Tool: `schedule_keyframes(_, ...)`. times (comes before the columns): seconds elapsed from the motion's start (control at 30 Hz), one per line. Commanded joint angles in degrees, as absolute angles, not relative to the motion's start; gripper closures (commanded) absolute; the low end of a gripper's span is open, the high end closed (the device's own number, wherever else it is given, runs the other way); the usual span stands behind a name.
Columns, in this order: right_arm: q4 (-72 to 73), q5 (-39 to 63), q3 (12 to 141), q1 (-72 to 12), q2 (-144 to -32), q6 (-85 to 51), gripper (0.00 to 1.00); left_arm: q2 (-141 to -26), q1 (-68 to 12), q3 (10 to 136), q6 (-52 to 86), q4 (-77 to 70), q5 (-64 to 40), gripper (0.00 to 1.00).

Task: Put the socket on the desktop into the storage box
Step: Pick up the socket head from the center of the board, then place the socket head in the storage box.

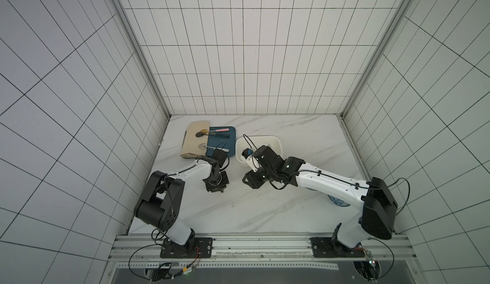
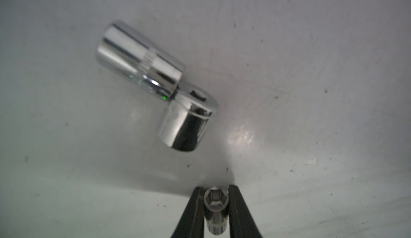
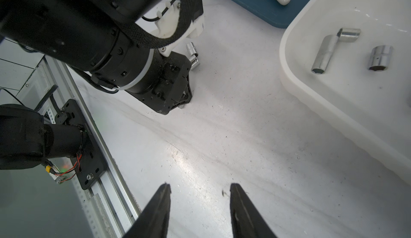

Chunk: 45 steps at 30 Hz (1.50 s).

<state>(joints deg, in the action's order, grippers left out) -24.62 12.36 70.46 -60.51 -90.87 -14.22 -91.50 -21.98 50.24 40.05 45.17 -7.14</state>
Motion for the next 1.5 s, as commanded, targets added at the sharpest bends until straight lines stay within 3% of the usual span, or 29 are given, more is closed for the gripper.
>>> schedule_keyframes(0.0,-24.23,10.9,68.39,-61.0,-90.18,-14.77,0.53,-92.56,-22.24,50.71,40.0,44.3,-6.23,0.81)
schedule_keyframes(0.27,-24.17,10.34,67.77,-61.0,-89.43,-14.88,0.53,-91.73,-22.24,51.43,40.34,44.69,-6.21,0.91)
schedule_keyframes(0.83,-24.1,9.72,65.66,-58.08,-84.02,-15.27,0.53,-91.43,-22.13,64.12,39.11,50.34,-6.35,0.91)
schedule_keyframes(1.47,-26.01,5.97,61.6,-51.56,-76.88,-18.41,0.53,-102.81,-26.71,85.16,38.76,53.48,-7.76,0.9)
